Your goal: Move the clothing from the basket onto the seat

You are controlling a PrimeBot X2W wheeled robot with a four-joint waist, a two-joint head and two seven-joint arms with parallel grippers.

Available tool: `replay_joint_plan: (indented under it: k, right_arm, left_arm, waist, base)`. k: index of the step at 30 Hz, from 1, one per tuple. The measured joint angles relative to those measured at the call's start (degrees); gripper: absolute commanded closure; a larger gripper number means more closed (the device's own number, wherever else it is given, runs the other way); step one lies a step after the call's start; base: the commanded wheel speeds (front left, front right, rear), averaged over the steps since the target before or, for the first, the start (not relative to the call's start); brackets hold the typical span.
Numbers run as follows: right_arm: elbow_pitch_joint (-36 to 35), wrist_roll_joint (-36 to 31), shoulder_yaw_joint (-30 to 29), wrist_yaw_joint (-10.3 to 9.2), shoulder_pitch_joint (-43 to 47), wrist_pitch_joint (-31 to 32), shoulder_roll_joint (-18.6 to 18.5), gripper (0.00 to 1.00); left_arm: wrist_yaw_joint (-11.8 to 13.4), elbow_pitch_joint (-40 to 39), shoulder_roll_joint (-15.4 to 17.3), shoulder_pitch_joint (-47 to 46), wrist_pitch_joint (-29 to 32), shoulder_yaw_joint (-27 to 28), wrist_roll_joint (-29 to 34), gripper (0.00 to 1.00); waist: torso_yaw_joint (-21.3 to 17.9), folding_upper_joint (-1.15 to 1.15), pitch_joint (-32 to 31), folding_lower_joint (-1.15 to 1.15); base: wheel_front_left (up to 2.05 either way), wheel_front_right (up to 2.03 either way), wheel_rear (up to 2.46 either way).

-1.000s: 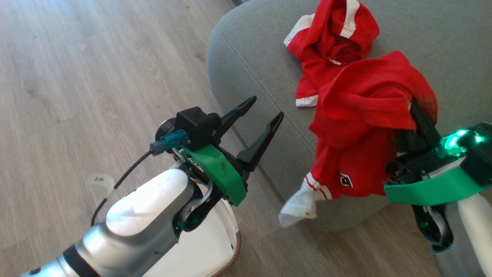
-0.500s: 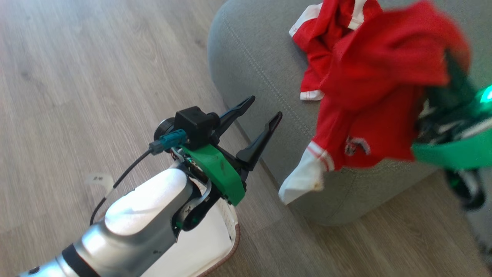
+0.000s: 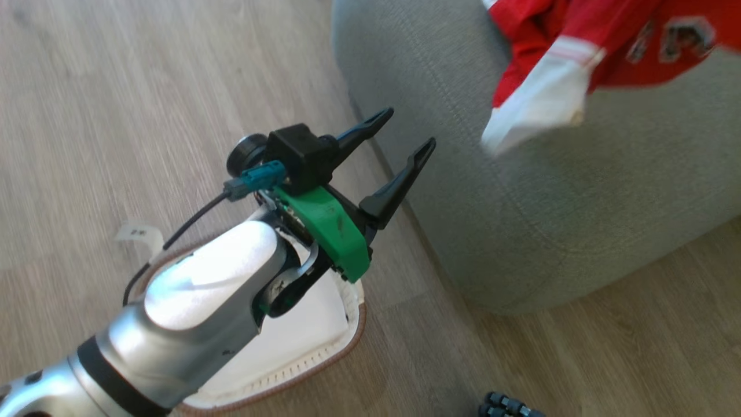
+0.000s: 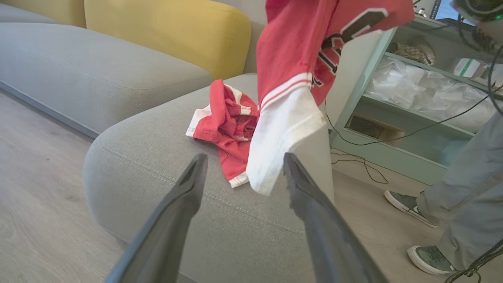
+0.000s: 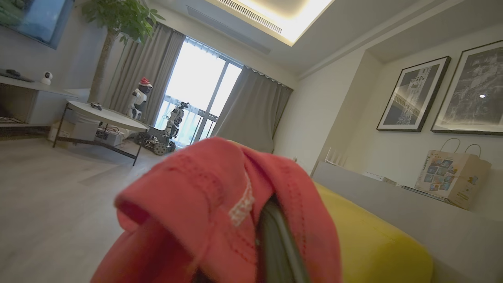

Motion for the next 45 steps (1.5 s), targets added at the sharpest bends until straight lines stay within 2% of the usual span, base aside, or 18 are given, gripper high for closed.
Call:
replay_joint_plan:
  k: [7,10,15,21,27,31,35,38,40,41,42,43,45]
  right_arm:
    - [11.4,1.8,-2.2,0.0,-6.5,0.4,-6.2,1.0]
    - [17.6,2.6,-3.7,0.0,-8.9,0.1,-7.7,1.0]
    - [27.1,3.0,-2.3,0.0,-12.5,-0.5,-8.9,1.0]
    - [38.7,0.3,-1.2,0.0,-15.6,1.0,-8.3,1.0]
    - [45.0,-1.8,1.1,0.0,-18.2,3.8,-4.4,1.0]
    - [48.2,-2.0,3.6,0.0,-19.0,10.3,-2.8,1.0]
    - [48.3,0.5,8.0,0.0,-19.0,18.3,-1.0,0.95]
    - [47.1,2.9,10.1,0.0,-18.9,21.2,-0.8,0.83]
    - [46.4,4.1,10.8,0.0,-18.9,22.2,-1.2,0.7]
    - [46.1,4.6,11.2,0.0,-18.9,22.6,-1.5,0.6]
    - [45.8,5.0,11.6,0.0,-18.9,22.9,-1.7,0.4]
    - [45.5,5.4,11.9,0.0,-18.8,23.2,-1.9,0.0]
    - [45.1,5.9,12.5,0.0,-18.7,24.0,-2.0,0.0]
  left_arm:
    - [0.0,-2.1,0.4,-3.6,1.9,-0.3,1.3,0.0]
    - [0.0,-2.8,0.6,-5.0,2.5,-0.3,1.7,0.0]
    - [-0.1,-3.0,0.7,-6.6,3.4,-0.5,2.3,0.0]
    - [-0.1,-3.2,0.8,-7.4,3.5,-0.5,2.4,0.0]
    - [-0.2,-3.0,0.7,-8.7,3.4,-0.5,2.7,0.0]
    - [-0.5,-2.7,0.6,-8.8,3.3,-0.6,2.7,0.0]
    - [-0.5,-2.4,0.5,-8.8,2.8,-0.7,2.7,0.0]
    - [-0.6,-1.9,0.5,-8.8,2.7,-0.9,2.7,0.0]
    - [-0.6,-1.6,0.5,-8.8,2.4,-1.0,2.7,0.0]
    - [-0.6,-1.5,0.4,-8.8,2.3,-1.0,2.6,0.0]
    - [-0.6,-1.4,0.4,-8.8,2.3,-1.0,2.6,0.0]
    - [-0.6,-1.2,0.4,-8.8,2.2,-1.1,2.6,0.0]
    - [-0.6,-1.0,0.4,-8.8,1.9,-1.1,2.6,0.0]
  waist:
    - [2.5,0.0,5.7,0.01]
    - [3.6,0.0,8.1,0.0]
    - [5.6,0.0,11.8,0.0]
    - [7.8,0.0,15.3,0.0]
    - [10.2,0.0,17.3,0.01]
    - [11.3,0.0,17.7,0.0]
    - [11.9,0.0,17.7,0.0]
    - [12.0,0.0,17.6,0.0]
    - [12.1,0.0,17.4,0.0]
    - [12.0,0.0,17.2,0.0]
    - [12.0,0.0,16.9,0.0]
    - [11.9,0.0,16.7,0.0]
    - [11.8,0.0,16.0,0.0]
  base:
    - [0.0,0.0,0.0]
    - [0.0,0.0,0.0]
    - [0.0,0.0,0.0]
    - [0.0,0.0,0.0]
    - [0.0,0.0,0.0]
    - [0.0,0.0,0.0]
    - [0.0,0.0,0.0]
    - [0.0,0.0,0.0]
    - [0.0,0.0,0.0]
    - [0.0,0.0,0.0]
    - [0.0,0.0,0.0]
    - [0.0,0.0,0.0]
    - [0.0,0.0,0.0]
